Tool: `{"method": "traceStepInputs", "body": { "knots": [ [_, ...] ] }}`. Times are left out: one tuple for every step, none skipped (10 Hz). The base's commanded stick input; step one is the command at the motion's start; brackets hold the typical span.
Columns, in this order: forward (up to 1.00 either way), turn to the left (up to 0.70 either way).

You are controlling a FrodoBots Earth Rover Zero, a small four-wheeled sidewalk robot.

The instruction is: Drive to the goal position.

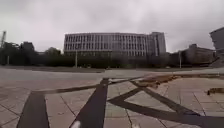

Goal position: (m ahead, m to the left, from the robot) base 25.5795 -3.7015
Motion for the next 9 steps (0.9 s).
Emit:
{"method": "traceStepInputs", "body": {
  "knots": [
    [0.7,0.0],
    [0.7,0.0],
    [0.7,0.0],
    [0.7,0.0],
    [0.7,0.0],
    [0.7,0.0],
    [0.7,-0.02],
    [0.7,-0.16],
    [0.7,-0.32]
  ]
}}
